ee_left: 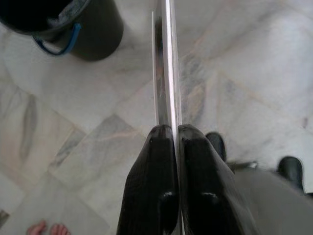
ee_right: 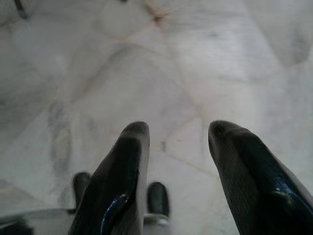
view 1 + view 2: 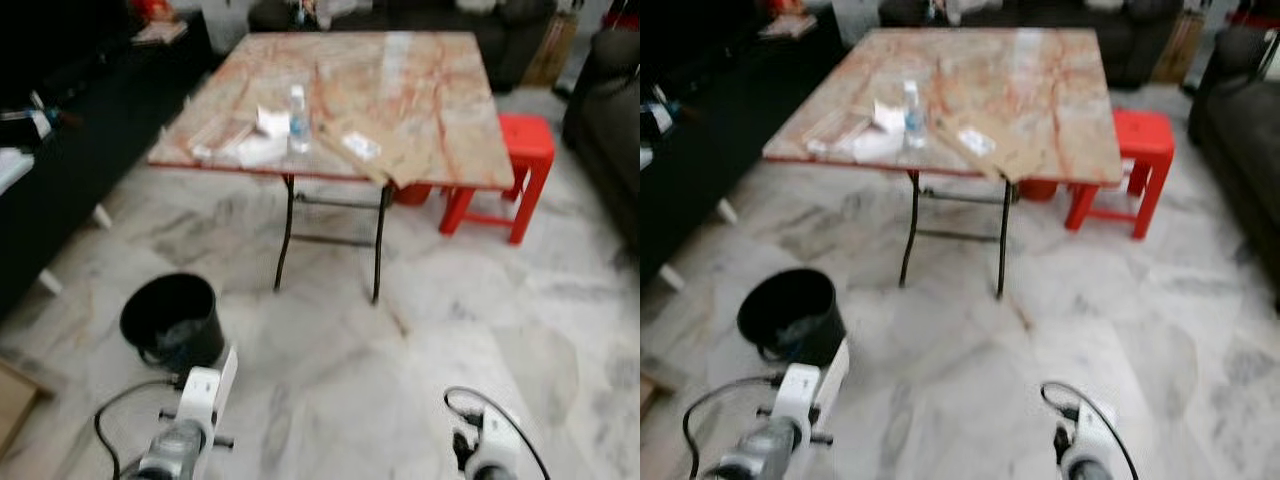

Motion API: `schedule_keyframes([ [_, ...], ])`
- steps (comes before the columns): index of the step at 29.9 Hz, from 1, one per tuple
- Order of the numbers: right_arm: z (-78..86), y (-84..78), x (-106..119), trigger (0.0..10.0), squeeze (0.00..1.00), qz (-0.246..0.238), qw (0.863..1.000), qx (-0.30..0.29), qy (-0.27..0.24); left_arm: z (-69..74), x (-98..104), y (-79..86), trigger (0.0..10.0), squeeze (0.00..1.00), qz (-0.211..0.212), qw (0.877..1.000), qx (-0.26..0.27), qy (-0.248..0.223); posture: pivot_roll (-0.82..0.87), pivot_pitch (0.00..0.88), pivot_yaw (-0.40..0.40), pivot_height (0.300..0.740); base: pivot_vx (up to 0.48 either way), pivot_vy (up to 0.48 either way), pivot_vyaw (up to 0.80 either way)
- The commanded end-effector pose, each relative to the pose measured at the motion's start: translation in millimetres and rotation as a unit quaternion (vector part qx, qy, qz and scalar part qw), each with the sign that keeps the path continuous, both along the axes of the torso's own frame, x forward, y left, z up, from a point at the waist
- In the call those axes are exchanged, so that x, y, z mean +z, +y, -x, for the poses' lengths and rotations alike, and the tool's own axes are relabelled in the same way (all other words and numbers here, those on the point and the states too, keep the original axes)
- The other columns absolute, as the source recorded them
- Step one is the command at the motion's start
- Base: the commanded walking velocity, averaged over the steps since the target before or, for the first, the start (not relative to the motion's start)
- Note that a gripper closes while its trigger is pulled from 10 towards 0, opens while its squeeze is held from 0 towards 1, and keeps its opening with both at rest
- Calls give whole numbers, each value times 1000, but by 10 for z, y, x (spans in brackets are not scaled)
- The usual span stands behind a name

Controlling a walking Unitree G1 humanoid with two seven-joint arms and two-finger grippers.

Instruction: Picking trash to rubbish bin

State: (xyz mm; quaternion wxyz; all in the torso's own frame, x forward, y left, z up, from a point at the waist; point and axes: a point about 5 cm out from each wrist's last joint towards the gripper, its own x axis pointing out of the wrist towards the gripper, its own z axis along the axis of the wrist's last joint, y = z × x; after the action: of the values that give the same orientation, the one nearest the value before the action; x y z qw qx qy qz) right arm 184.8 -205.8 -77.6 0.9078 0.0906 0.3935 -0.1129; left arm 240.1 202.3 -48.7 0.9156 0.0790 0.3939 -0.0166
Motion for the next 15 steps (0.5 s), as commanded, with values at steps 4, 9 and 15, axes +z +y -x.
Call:
schedule_keyframes([
  [4, -16, 65, -4, 10000, 0, -6, 1000, 4, 0, 8, 10, 79, 10000, 0, -13, 1000, -3, 1, 153, 91, 48, 740, 0, 0, 0],
  [9, -14, 67, -5, 10000, 0, -7, 1000, 2, -1, 24, -4, 83, 10000, 0, -11, 1000, 4, 9, 153, 90, 49, 740, 0, 0, 0],
  [15, -9, 73, -10, 10000, 0, -12, 1000, -3, 1, 31, -8, 88, 10000, 0, -9, 1000, 7, 11, 154, 91, 49, 740, 0, 164, -83],
])
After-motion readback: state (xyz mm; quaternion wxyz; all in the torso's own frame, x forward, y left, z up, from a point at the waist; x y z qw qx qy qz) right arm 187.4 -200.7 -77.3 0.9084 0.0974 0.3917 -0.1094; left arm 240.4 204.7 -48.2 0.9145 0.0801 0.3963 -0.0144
